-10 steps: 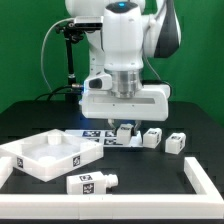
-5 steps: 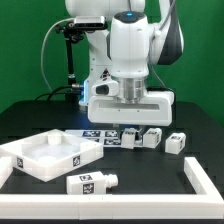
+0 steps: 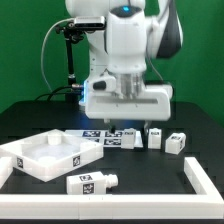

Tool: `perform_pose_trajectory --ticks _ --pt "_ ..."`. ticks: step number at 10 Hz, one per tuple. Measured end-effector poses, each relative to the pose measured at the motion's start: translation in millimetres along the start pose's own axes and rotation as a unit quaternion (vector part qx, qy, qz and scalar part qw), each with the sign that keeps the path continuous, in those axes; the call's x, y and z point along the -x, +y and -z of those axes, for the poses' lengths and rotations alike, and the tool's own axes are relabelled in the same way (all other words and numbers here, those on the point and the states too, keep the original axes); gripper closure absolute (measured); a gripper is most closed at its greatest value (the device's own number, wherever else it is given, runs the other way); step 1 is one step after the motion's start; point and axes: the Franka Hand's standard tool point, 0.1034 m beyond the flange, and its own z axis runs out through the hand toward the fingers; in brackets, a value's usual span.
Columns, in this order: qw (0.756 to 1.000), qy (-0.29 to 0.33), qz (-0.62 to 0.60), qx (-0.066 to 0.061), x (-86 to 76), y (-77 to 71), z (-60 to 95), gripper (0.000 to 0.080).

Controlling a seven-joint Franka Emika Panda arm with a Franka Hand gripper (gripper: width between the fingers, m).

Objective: Assemble one leg

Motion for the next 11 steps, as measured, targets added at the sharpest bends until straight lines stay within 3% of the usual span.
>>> perform_pose_trajectory --ticks 1,3,7,9,10,11 --pt "1.000 0.001 -0.007 -0.009 -18.7 5.0 19.6 0.0152" --pt "1.000 0.009 -0.005 -0.011 -46.9 4.4 34.9 0.0150" --pt "1.000 0.007 -0.006 -0.010 -44.0 5.0 31.3 0.0150" --pt "0.999 -0.016 -0.042 -0.010 -52.8 3.5 39.9 0.0150" --pt "0.998 -0.032 -0.060 -0.016 -85.3 3.1 56.6 0.0150" --pt "0.993 -0.044 -0.101 -0.029 -105.9 1.4 67.2 0.0150"
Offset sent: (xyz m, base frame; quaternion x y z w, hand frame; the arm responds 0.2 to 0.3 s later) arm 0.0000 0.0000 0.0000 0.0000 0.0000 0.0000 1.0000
